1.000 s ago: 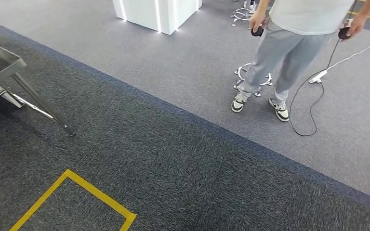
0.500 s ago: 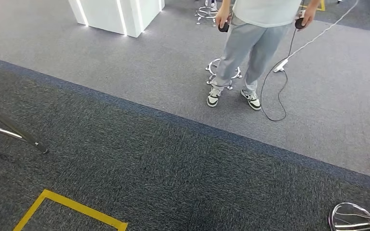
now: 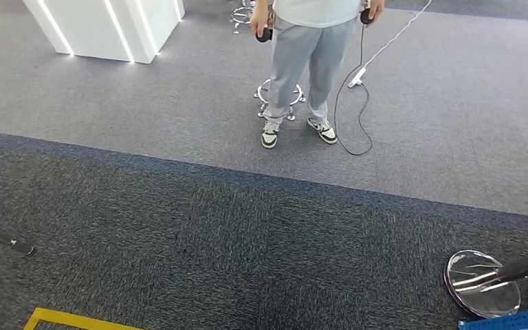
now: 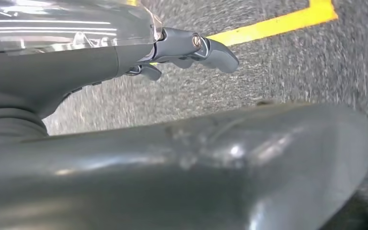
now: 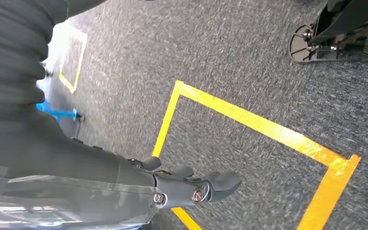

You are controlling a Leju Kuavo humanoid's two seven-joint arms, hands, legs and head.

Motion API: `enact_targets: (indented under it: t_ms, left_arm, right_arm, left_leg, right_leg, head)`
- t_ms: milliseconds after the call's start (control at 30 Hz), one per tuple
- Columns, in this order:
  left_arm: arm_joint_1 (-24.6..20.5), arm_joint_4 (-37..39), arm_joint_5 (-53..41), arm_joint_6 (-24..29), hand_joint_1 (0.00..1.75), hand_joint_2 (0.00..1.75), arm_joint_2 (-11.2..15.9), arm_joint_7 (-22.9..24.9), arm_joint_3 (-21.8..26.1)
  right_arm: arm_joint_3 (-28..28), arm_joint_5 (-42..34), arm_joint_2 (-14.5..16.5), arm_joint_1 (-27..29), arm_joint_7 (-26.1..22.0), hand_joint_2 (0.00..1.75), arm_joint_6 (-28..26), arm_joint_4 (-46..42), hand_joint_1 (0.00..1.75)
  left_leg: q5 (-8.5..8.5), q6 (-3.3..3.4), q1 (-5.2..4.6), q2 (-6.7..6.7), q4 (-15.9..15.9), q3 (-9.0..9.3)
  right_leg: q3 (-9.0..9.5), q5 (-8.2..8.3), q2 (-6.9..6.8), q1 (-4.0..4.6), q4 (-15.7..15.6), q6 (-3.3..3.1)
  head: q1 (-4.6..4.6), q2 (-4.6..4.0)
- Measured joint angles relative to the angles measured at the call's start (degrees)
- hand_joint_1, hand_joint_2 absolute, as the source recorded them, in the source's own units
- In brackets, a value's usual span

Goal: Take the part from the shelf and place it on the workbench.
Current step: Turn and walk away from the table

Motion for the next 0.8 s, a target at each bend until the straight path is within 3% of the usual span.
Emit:
enact_targets:
  t_ms: [33,67,133,167,233,300,367,433,500,533,567,633,700,733,800]
  left_arm:
    - [0.11,0.0,-0.01,0.0,0.0,0.0,0.0,0.01,0.01]
    - [0.17,0.0,-0.01,0.0,0.0,0.0,0.0,0.02,0.03]
    - [0.23,0.0,-0.02,-0.01,0.0,0.0,0.0,0.02,0.11]
    - [0.24,0.0,-0.03,-0.05,0.0,0.0,0.0,0.01,0.17]
    - [0.13,0.0,-0.1,-0.14,0.0,0.0,0.0,-0.01,0.27]
    - [-0.16,0.0,-0.18,-0.25,0.0,0.0,-0.01,-0.06,0.3]
    - [-0.23,0.0,-0.23,-0.32,0.0,0.0,-0.01,-0.15,0.3]
    - [-0.06,0.0,-0.34,-0.33,0.0,0.0,0.0,-0.26,0.33]
    - [0.13,0.0,-0.49,-0.33,0.0,0.0,0.0,-0.34,0.37]
    - [0.18,0.0,-0.55,-0.33,0.0,0.0,0.0,-0.39,0.39]
    - [0.18,0.0,-0.57,-0.33,0.0,0.0,-0.01,-0.44,0.4]
    - [0.12,0.0,-0.63,-0.33,0.0,0.0,-0.02,-0.55,0.4]
    - [0.11,0.0,-0.75,-0.36,0.0,0.0,-0.03,-0.62,0.41]
    - [0.06,0.0,-0.83,-0.4,0.0,0.0,-0.03,-0.64,0.42]
    - [-0.17,-0.01,-1.02,-0.53,0.0,0.0,-0.03,-0.66,0.42]
  right_arm:
    - [0.0,-0.01,0.02,0.02,0.0,1.75,0.01,0.0,0.0]
    - [0.0,-0.01,0.05,0.04,0.01,1.75,0.01,0.0,0.0]
    - [0.0,-0.1,0.1,0.05,0.02,1.75,-0.06,0.0,0.0]
    - [0.0,-0.2,0.12,0.0,0.03,1.75,-0.13,0.0,0.0]
    - [0.0,-0.43,0.15,-0.01,0.03,1.75,-0.28,0.0,0.0]
    - [-0.01,-0.62,0.16,0.15,0.02,1.75,-0.34,0.01,0.0]
    - [-0.02,-0.71,0.16,0.24,-0.02,1.75,-0.34,0.01,0.0]
    - [-0.05,-0.76,0.17,0.09,-0.11,1.75,-0.35,0.0,0.0]
    - [-0.15,-0.83,0.17,-0.04,-0.21,1.75,-0.35,0.0,0.0]
    - [-0.25,-0.86,0.16,-0.05,-0.25,1.75,-0.34,0.0,0.0]
    - [-0.37,-0.89,0.16,-0.03,-0.27,1.75,-0.34,0.0,0.0]
    - [-0.58,-0.93,0.16,0.03,-0.25,1.75,-0.34,0.0,0.0]
    - [-0.76,-0.95,0.16,-0.09,-0.17,1.75,-0.34,0.0,0.0]
    - [-0.81,-0.96,0.17,-0.15,-0.12,1.75,-0.34,0.0,0.0]
    - [-0.89,-0.98,0.17,-0.15,-0.05,1.75,-0.34,0.0,0.0]
  left_leg:
    - [0.5,-0.09,0.1,-0.05,0.8,-0.56]
    - [2.08,-0.14,0.22,-0.12,-0.67,-0.08]
    - [6.48,-0.23,0.61,-1.77,-8.31,3.03]
    - [7.84,-0.15,0.69,-2.79,-11.59,4.33]
    - [8.41,0.28,0.57,-3.93,-14.26,5.23]
    - [8.77,1.17,0.32,-2.83,-14.51,5.24]
    - [9.35,2.13,0.3,-1.56,-15.06,5.33]
    - [9.69,2.66,0.18,-0.15,-15.37,5.12]
    - [9.72,2.78,-0.07,1.39,-15.36,4.85]
    - [9.71,2.79,-0.17,2.19,-15.35,4.77]
    - [9.67,2.78,-0.24,2.94,-15.35,4.75]
    - [9.54,2.64,-0.31,4.25,-15.35,4.96]
    - [9.28,2.16,-0.51,5.35,-15.34,5.27]
    - [9.17,1.85,-0.58,5.86,-15.36,5.41]
    - [9.05,1.19,-0.6,6.83,-15.54,5.75]
  right_leg:
    - [-0.02,-0.01,0.8,0.01,0.12,0.02]
    - [-0.02,-0.04,1.63,-0.02,0.29,0.08]
    - [-0.13,-0.23,3.25,-0.15,0.87,0.46]
    - [-0.32,-0.36,3.96,-0.16,1.27,0.8]
    - [-0.82,-0.4,5.0,-0.19,1.69,1.59]
    - [-1.15,-0.18,5.63,-0.36,1.62,2.4]
    - [-2.0,-1.3,3.55,-0.45,3.16,2.9]
    - [-4.77,-4.88,0.24,-0.45,9.02,3.22]
    - [-8.05,-8.02,-0.87,-0.49,16.03,3.56]
    - [-8.62,-8.2,-1.02,-0.5,17.5,3.63]
    - [-7.97,-7.28,-1.19,-0.49,16.6,3.61]
    - [-3.75,-3.86,-2.78,-0.34,9.28,3.26]
    - [-0.24,-1.79,-4.74,0.11,2.66,2.57]
    - [0.35,-1.58,-5.17,0.34,1.31,2.21]
    - [0.28,-1.42,-4.06,0.48,0.97,1.53]
  head:
    - [0.0,0.0]
    - [0.0,0.0]
    - [0.01,0.01]
    - [0.01,0.01]
    - [0.04,0.01]
    - [0.07,0.0]
    - [0.16,0.0]
    - [0.29,0.01]
    - [0.31,0.01]
    - [0.31,0.01]
    - [0.31,0.01]
    - [0.32,0.0]
    - [0.3,0.01]
    - [0.28,0.01]
    - [0.27,0.01]
